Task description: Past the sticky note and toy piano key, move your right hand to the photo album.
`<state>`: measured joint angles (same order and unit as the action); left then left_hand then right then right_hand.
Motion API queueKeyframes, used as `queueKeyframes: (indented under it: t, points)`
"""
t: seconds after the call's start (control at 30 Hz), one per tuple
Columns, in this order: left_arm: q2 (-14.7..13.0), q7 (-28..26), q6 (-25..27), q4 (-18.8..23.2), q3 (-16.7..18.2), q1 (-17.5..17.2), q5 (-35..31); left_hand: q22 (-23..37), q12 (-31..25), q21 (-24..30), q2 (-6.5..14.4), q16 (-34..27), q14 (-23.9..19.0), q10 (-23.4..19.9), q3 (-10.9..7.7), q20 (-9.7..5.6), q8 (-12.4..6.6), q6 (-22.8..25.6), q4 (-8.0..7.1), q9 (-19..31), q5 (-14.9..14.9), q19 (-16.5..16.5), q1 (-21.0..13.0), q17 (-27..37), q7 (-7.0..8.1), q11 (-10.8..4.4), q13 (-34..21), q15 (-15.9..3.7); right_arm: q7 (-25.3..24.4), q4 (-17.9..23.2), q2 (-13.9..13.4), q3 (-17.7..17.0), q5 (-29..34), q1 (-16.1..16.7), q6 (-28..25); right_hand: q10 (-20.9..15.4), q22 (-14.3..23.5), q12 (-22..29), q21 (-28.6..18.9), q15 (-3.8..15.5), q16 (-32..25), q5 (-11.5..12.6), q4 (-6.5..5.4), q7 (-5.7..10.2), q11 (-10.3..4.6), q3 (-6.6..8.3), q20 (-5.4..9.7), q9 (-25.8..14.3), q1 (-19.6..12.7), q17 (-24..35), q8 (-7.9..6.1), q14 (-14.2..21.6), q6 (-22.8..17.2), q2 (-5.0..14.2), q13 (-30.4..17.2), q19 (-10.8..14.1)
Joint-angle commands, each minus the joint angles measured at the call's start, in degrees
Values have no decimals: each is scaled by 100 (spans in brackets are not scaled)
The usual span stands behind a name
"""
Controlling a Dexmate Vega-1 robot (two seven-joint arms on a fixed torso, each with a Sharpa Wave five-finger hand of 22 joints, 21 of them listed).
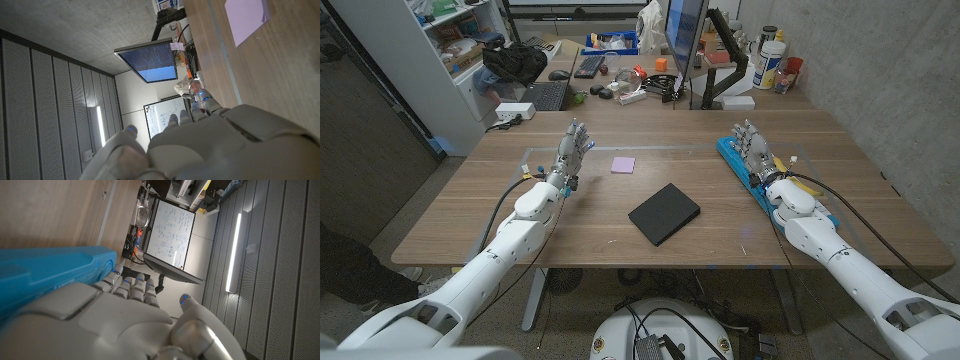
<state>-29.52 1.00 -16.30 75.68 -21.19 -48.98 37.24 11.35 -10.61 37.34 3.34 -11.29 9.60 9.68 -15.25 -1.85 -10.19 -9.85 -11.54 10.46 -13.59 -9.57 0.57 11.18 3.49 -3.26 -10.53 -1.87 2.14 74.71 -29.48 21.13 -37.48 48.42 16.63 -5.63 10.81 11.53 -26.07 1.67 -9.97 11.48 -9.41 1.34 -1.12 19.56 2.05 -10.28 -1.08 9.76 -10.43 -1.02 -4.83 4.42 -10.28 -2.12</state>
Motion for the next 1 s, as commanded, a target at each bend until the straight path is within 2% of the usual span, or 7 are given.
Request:
queueKeyframes:
  t: [0.03, 0.63, 1.0]
  points:
    - [-31, -78, 33, 133, 5, -81, -31, 30, -38, 41, 720, -40, 2291, 1804, -21, -589, -37, -1724, 2, 15, -44, -2008, 17, 22, 12, -25, -9, -311, 28, 30, -34, -17, -18, 46, 7, -40, 8, 25, -22, 43, -29, 27, 7, 8, 0, 31, 288, -18, -30, 7, -32, -11, -62, 328, -19, -35]
    - [-37, -107, 30, 173, -13, -98, -71, 36, -51, 47, 718, -50, 2301, 1814, 7, -579, -45, -1747, 3, 16, -54, -2018, 17, 24, 11, -28, -8, -304, 36, 184, -172, 53, 301, 13, 201, -68, 8, 37, -7, 20, -36, 29, 32, 32, 11, 28, 257, -18, -53, -1, -57, 17, -129, 312, -19, -20]
    - [-49, -84, 31, 147, -23, -69, -93, 38, -57, 50, 717, -56, 2302, 1814, 23, -561, -51, -1748, 5, 16, -60, -2025, 15, 24, 7, -24, -8, -297, -142, 305, -304, 136, 755, -7, 357, -122, 8, 56, 7, 12, -31, 31, 69, 35, 2, 40, 240, -19, -95, -11, -79, 34, -209, 308, -19, -5]
